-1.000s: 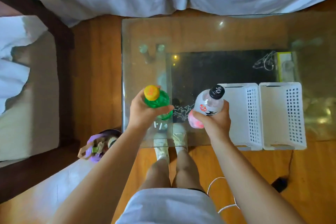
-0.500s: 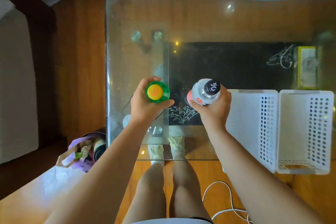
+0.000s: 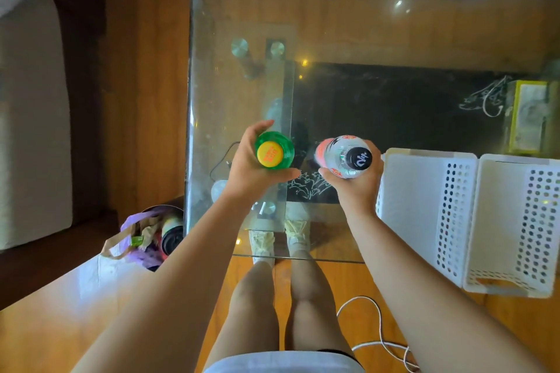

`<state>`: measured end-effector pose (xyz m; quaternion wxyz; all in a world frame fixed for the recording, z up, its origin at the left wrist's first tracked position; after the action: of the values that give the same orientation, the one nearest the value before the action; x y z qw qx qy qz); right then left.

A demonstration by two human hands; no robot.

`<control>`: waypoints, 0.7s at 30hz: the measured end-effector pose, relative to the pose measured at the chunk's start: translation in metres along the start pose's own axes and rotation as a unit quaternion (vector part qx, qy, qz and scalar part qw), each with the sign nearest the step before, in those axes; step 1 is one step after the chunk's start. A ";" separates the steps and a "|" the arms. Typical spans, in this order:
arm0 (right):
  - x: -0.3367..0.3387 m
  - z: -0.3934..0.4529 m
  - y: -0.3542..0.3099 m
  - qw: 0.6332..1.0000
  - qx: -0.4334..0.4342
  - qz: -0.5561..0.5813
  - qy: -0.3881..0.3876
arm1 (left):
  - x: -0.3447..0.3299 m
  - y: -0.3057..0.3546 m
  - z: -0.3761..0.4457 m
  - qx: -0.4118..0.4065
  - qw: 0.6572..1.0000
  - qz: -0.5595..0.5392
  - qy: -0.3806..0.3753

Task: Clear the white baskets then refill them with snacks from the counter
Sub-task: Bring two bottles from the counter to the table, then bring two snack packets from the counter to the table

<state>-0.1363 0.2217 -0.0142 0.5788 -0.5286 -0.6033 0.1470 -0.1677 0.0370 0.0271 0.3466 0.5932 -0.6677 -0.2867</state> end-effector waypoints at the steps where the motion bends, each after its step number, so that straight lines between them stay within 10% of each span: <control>1: -0.001 0.000 0.002 1.000 -0.022 0.005 -0.017 | 0.000 0.000 0.000 0.005 1.000 -0.005 0.000; 11: 0.028 -0.035 -0.001 0.923 -0.336 0.058 -0.179 | 0.020 -0.006 -0.041 0.179 0.979 -0.085 0.041; 21: 0.035 -0.098 -0.053 0.863 -0.292 -0.159 -0.380 | 0.073 -0.072 -0.194 0.313 0.887 -0.290 0.178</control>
<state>-0.0696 0.1861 0.0746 0.1395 -0.4735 -0.8677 0.0590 0.0264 -0.0398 0.0944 0.1574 0.8789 -0.4485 -0.0404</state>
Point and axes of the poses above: each hand's wrist, its own z-axis towards the middle knuckle, its own x-axis out of the back of the hand, y = z × x, the point moved 3 cm from there along z, towards the middle knuckle, and after that the axes turned 2 degrees about -z, right-handed, at the moved point
